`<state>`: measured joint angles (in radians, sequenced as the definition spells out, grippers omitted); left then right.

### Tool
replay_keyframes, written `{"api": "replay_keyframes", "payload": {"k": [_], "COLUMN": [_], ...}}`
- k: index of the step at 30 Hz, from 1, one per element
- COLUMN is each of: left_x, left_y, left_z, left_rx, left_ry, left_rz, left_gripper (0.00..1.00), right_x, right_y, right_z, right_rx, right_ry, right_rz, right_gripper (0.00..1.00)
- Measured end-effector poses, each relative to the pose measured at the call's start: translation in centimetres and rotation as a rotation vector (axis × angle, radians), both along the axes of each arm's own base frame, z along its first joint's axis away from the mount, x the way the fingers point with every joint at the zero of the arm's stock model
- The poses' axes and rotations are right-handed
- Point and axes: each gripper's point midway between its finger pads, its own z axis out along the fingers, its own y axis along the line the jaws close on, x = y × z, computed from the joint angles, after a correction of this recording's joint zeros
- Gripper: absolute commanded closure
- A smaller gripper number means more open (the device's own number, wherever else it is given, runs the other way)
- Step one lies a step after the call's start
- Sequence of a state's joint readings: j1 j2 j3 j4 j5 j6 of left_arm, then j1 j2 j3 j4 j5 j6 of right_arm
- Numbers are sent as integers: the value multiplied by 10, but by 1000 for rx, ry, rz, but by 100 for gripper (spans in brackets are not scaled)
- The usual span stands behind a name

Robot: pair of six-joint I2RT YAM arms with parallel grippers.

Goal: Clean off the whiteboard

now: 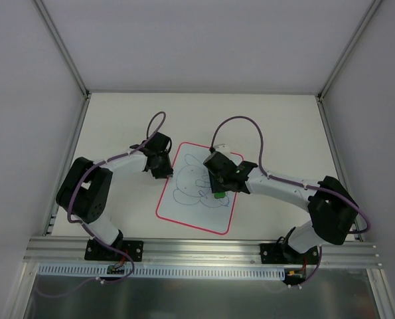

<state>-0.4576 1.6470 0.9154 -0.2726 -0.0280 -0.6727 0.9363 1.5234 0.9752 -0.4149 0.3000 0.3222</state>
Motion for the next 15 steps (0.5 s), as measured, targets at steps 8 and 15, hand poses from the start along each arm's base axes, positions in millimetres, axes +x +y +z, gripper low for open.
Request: {"api": "replay_keyframes", "payload": {"k": [8, 15], "left_x": [-10, -11], "left_y": [-5, -5], "left_z": [-1, -2], "left_rx": [-17, -24], "left_ry": [14, 3], "left_rz": [-23, -37], "left_gripper": [78, 89], "right_x": [10, 29], "right_y": [17, 45], "right_z": [11, -4], "right_rx": [10, -4], "right_ry": [-14, 7], "right_rz": [54, 55], "right_gripper": [77, 74]}}
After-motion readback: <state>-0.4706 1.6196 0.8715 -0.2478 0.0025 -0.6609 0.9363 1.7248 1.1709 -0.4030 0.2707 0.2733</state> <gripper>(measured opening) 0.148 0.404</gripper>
